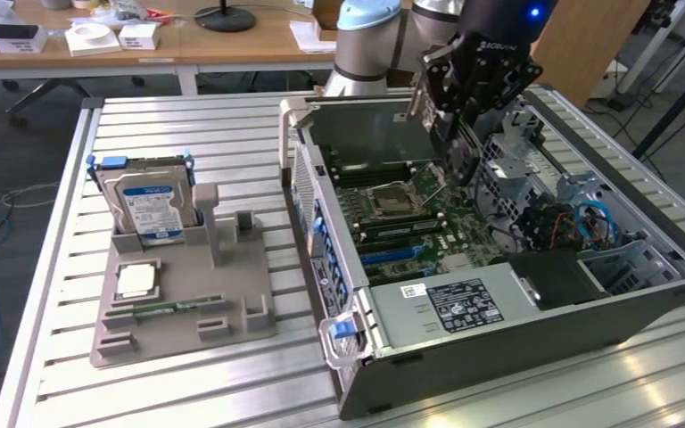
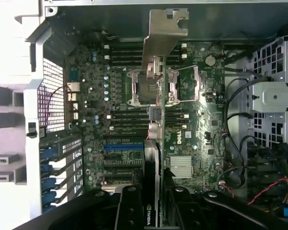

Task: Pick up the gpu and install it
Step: 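Pick up the gpu and move the gpu toward the slot, then insert the gpu into the slot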

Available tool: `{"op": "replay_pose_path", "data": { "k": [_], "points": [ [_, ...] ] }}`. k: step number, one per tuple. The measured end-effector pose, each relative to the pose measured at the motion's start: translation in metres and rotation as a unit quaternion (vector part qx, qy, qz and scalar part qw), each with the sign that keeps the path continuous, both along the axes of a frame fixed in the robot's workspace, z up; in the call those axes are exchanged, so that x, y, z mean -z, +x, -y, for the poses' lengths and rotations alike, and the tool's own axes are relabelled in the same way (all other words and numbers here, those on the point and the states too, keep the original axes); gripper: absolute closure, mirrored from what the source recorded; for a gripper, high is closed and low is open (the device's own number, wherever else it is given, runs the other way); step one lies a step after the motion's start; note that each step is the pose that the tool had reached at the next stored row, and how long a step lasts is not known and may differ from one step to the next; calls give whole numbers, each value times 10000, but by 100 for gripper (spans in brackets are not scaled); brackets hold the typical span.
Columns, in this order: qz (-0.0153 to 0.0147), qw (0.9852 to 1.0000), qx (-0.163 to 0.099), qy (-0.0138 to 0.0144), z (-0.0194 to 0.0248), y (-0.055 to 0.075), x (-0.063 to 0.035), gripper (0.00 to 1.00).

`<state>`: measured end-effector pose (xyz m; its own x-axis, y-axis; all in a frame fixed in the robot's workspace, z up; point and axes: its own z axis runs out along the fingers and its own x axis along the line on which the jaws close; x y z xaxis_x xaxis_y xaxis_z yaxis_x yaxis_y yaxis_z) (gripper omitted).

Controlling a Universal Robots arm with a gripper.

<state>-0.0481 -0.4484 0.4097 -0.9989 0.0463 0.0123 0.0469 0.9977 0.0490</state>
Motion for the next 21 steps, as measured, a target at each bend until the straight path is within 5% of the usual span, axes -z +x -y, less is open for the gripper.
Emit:
{"op": "replay_pose_path", "data": {
  "k": [5,21],
  "points": [
    [0,10000,0,-1,-61,67,26,73],
    [9,10000,-76,-1,-61,68,28,73]
  ]
}}
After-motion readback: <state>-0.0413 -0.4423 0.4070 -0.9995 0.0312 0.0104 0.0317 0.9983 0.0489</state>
